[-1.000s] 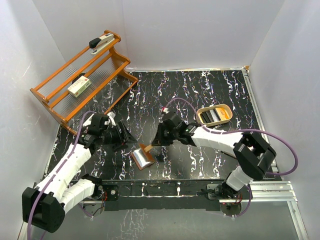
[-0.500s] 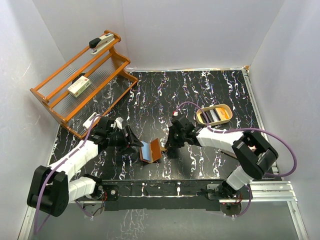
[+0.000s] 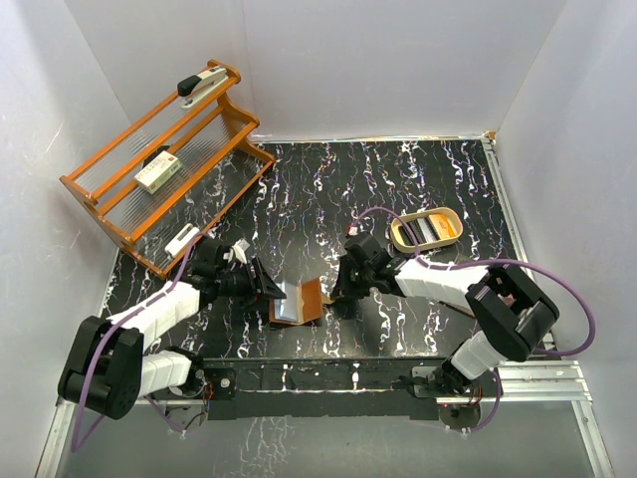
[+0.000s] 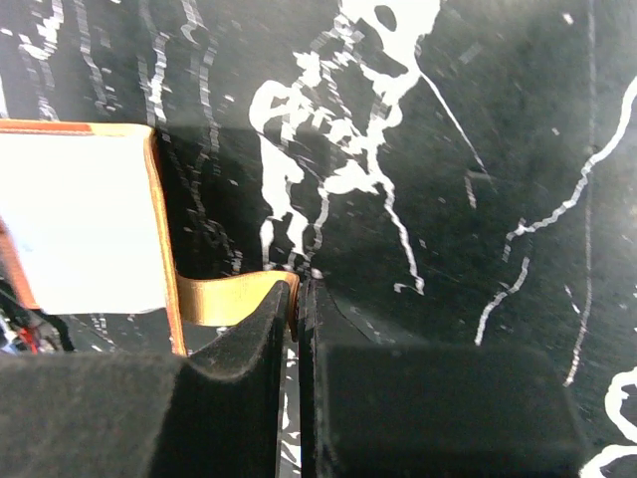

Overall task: Put the credit cards into the card holder
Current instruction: Open the card holder at the center of the board.

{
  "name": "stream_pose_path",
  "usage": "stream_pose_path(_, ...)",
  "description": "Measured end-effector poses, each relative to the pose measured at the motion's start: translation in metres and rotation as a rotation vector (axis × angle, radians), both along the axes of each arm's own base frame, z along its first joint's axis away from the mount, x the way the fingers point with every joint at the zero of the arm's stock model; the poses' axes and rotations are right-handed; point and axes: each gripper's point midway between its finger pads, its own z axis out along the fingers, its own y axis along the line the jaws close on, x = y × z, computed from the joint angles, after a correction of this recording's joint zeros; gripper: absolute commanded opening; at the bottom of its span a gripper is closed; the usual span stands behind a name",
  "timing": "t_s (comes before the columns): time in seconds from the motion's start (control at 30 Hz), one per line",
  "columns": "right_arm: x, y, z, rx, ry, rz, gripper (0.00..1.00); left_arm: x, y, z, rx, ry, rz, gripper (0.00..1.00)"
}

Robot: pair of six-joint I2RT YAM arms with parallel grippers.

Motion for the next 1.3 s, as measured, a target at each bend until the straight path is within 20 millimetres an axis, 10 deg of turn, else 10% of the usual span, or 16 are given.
stream_pose_path(0.57, -0.007, -0.010, -0.016, -0.033, 0.017, -0.011, 0.00, 0.004, -0.008, -0.002, -0.076, -0.028, 0.012, 0.02)
stream_pose_path(0.8, -0.006, -0.010, -0.011, -0.049, 0.031, -0.009, 0.23, 0.006, -0.013, 0.005, -0.113, -0.028, 0.014, 0.00)
stream_pose_path(1.3, -0.017, 0.065, 0.098, 0.094, -0.127, 0.101, 0.64, 0.000, -0.010, 0.006, -0.092, -0.057, -0.017, 0.00)
